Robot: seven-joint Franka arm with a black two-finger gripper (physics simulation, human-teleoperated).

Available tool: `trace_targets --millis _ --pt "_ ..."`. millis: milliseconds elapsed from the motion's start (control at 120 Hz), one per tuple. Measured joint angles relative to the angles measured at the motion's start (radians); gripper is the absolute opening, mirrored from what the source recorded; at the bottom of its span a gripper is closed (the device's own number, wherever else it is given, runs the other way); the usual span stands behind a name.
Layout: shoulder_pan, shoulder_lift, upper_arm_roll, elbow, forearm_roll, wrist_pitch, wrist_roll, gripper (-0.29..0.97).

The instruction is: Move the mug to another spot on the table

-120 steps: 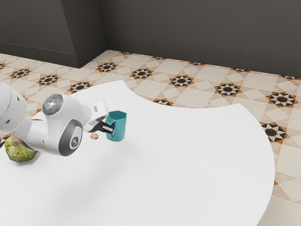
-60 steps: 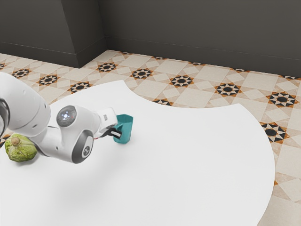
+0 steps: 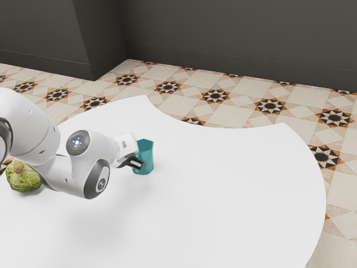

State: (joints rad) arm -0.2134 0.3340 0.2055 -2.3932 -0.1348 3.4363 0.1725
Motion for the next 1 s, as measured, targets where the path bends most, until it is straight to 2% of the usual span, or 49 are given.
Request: trace_targets --millis 158,267,367,508,792,892,1000 --pt "-0.001 -0.013 0.0 0.0 0.001 -0.006 -0.002 0.48" --pt "0.003 -0.076 0.0 0.0 0.001 -0.068 -0.002 0.55" --pt "0.019 -0.181 0.001 0.002 0.0 -0.205 -0.003 0.59" --pt "0.044 -0.326 0.001 0.029 -0.001 -0.484 -0.009 0.62" --pt "0.076 -0.286 0.0 0.619 0.007 -1.204 -0.019 0.65" --pt "0.075 -0.263 -0.023 0.78 0.018 -1.388 -0.014 0.65" --pt "0.053 -0.263 -0.023 0.84 0.027 -1.516 -0.003 0.65"
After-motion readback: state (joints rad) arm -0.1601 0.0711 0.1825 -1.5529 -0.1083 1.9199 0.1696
